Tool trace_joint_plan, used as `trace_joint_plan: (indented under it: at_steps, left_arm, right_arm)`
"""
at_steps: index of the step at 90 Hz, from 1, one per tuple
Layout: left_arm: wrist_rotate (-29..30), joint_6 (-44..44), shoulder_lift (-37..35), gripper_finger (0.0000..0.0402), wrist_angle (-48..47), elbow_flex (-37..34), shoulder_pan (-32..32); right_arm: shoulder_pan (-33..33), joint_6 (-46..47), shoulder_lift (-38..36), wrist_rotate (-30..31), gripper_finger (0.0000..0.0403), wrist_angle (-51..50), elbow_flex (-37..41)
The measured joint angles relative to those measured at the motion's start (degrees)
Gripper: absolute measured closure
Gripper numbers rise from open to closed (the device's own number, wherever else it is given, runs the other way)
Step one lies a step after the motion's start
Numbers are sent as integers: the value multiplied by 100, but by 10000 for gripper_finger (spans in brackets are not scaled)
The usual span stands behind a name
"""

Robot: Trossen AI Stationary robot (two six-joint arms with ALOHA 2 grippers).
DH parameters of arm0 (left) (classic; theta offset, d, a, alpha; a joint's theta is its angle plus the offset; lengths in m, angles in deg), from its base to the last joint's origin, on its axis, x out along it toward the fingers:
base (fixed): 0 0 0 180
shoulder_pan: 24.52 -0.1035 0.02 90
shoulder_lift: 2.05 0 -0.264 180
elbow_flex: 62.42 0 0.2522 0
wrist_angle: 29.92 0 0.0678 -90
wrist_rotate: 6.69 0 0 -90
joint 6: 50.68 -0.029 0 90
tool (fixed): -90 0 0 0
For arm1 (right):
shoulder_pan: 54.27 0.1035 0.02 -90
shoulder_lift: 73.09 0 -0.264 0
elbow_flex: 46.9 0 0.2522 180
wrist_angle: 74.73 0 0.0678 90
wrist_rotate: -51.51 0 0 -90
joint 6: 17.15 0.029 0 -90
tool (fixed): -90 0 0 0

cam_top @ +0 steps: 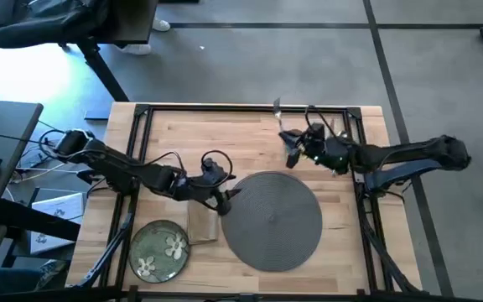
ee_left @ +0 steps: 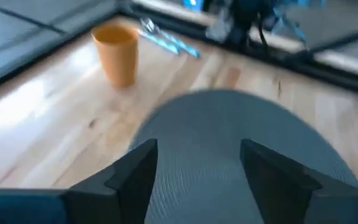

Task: Set table place
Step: Put the fork on the brown napkin

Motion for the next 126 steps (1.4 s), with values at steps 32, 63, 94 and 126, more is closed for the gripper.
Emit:
trace_joint_plan:
  at_steps: [32, 63, 94, 126]
  left_arm:
    - [438, -856, 370, 194, 1704, -2, -21]
    - [293, -873, 371, 194, 2243, -4, -246]
    - [-217, -767, 490, 195, 2339, -7, -494]
    - [36, -1015, 428, 255, 2322, -11, -395]
  right_arm:
    - [778, -380, 1517, 362, 403, 2881, 0]
    - [1045, -379, 2102, 496, 403, 3722, -2]
    - [1076, -824, 2568, 261, 403, 3970, -427]
    - [1108, -1086, 2618, 454, 403, 2857, -938]
